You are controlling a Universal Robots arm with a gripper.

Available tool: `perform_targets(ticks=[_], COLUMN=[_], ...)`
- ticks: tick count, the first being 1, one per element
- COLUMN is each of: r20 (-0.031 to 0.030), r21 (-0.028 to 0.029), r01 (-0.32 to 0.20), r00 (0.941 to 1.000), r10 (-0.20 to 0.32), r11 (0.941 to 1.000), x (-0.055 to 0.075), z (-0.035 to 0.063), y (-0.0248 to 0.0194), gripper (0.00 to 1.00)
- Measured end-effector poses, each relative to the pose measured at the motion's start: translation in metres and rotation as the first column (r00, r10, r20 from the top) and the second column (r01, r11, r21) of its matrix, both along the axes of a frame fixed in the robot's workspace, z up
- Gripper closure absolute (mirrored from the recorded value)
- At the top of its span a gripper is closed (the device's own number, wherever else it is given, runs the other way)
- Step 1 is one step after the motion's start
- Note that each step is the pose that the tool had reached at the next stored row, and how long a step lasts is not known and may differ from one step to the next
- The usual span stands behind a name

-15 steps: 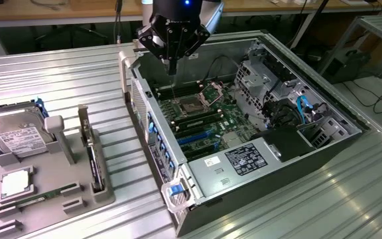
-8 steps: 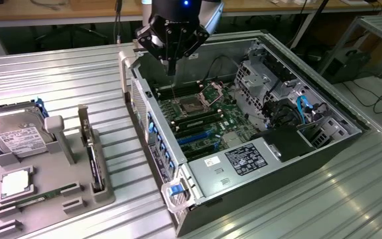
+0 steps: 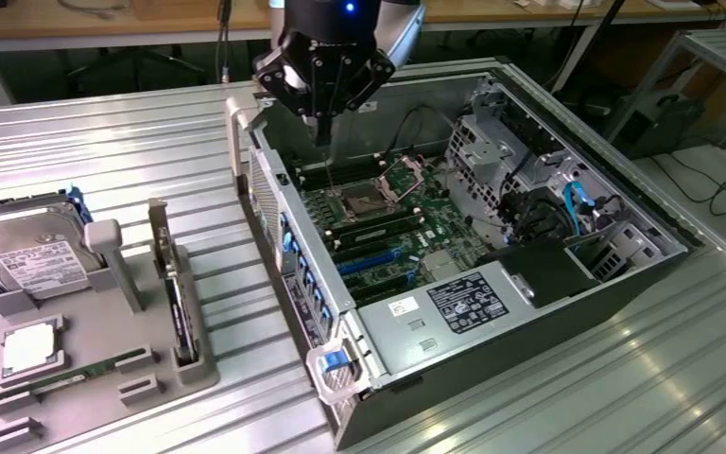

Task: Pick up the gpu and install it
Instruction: 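Reach for the gpu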

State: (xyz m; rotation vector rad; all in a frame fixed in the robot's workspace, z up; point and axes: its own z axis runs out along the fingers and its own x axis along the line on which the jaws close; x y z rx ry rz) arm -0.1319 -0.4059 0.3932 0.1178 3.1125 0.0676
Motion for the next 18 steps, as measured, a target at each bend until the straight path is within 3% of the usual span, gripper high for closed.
perform_targets(ticks=[18], r20=[0.0000], r21=[0.0000], r01=[0.000], r00=[1.0000], r10=[0.000], r11=[1.0000], x=[-0.0075], z=[0.0000], y=[-0.0046], gripper=[0.89])
